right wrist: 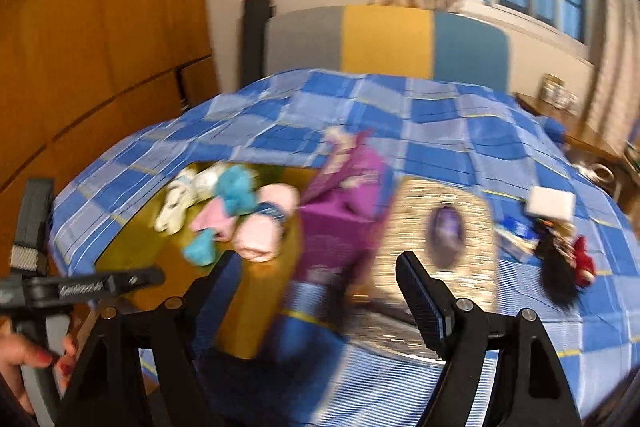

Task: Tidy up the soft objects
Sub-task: 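Return the right gripper to the item pile and grasp the red sock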

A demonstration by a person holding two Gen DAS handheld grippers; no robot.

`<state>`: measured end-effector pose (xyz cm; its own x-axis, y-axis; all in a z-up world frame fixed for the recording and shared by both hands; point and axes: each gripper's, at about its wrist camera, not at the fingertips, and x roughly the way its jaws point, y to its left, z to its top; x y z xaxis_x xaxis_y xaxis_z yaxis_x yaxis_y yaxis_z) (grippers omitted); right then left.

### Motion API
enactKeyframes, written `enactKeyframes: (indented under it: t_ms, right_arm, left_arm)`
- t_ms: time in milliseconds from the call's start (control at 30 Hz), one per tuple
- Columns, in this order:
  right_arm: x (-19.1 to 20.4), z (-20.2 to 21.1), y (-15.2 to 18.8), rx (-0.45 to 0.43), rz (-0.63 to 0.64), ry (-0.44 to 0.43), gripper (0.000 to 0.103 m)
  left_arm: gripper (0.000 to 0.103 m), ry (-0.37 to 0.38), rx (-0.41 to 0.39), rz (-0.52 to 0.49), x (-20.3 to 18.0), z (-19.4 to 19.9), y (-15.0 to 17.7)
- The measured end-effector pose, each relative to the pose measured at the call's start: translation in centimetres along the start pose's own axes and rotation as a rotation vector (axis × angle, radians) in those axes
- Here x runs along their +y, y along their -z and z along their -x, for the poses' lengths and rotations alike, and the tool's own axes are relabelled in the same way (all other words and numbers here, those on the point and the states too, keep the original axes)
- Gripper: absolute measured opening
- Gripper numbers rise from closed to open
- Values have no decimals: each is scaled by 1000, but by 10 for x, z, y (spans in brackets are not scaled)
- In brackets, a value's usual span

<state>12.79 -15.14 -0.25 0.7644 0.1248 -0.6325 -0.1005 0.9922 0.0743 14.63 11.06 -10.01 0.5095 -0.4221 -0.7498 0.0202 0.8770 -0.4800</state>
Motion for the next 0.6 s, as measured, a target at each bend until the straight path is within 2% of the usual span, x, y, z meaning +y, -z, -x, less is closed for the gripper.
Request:
enactKeyframes:
  t_ms: [233,467,600]
  right_arm:
    - [-75,11,9,13,-162,127,80]
    - [-148,3,47,135,-279,225,80]
    - [-185,1,70,190,-361,248,80]
  left_arm:
    - [50,56,10,-99,-34,-2,11]
    - [50,120,47,-233,-81,-10,29]
    - [50,145,68,-301,-104,-15,39]
